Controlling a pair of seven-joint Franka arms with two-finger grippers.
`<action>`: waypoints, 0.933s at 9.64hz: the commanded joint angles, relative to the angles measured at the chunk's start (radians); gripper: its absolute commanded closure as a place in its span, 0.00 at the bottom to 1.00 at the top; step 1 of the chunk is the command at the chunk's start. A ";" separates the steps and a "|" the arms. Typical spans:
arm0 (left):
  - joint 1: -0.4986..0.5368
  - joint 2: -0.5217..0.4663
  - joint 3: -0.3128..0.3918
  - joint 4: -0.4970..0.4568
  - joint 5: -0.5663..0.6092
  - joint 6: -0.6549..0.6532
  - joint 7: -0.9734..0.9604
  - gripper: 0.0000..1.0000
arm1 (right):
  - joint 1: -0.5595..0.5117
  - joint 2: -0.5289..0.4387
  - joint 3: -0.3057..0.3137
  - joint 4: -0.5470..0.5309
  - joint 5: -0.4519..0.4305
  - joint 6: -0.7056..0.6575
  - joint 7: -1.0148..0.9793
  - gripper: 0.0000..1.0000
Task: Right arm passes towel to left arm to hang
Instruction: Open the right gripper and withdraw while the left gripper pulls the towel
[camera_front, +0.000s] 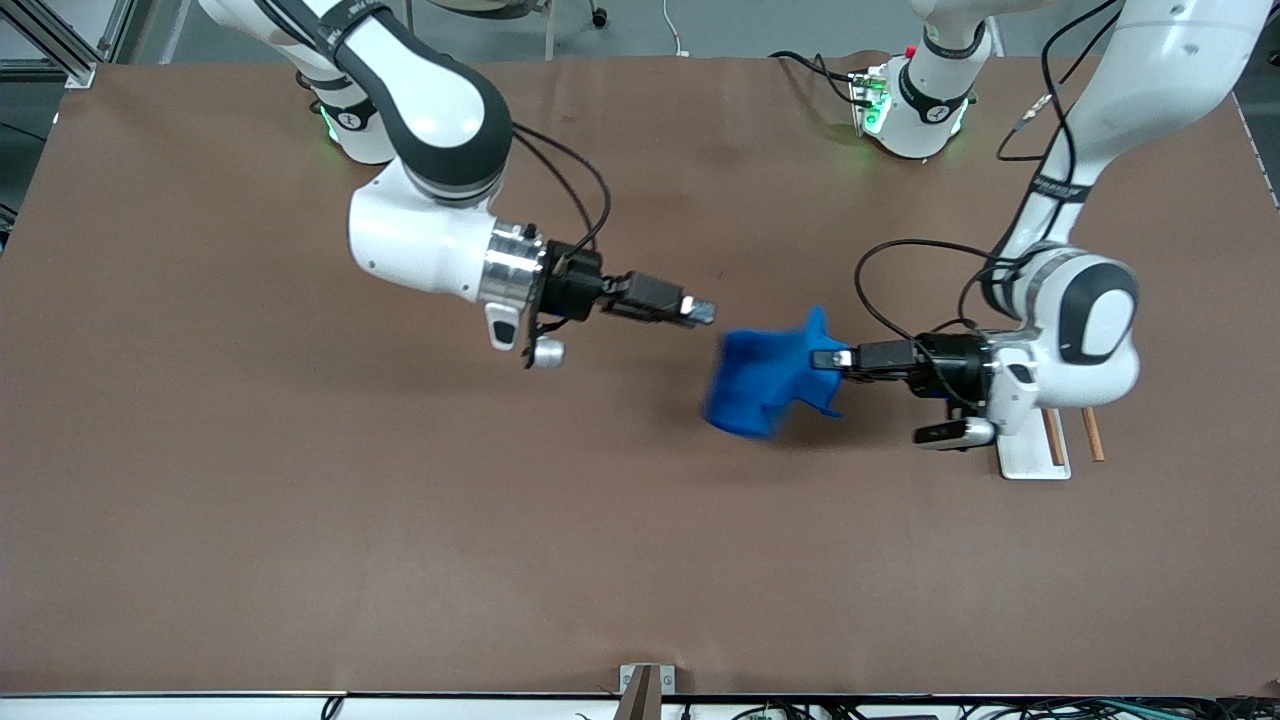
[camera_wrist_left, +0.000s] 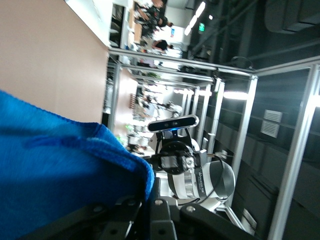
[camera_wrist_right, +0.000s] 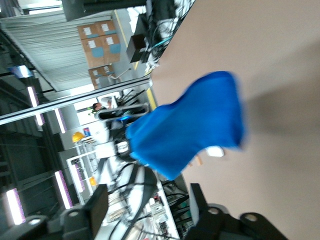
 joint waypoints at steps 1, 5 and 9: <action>0.001 -0.057 0.006 -0.029 0.144 0.076 -0.116 1.00 | -0.114 -0.072 0.003 -0.126 -0.134 -0.050 0.009 0.00; 0.053 -0.095 0.004 0.048 0.667 0.085 -0.481 1.00 | -0.143 -0.153 -0.210 -0.245 -0.474 -0.105 0.009 0.00; 0.051 -0.172 0.000 0.108 1.184 0.081 -0.885 1.00 | -0.142 -0.187 -0.475 -0.239 -0.863 -0.281 0.009 0.00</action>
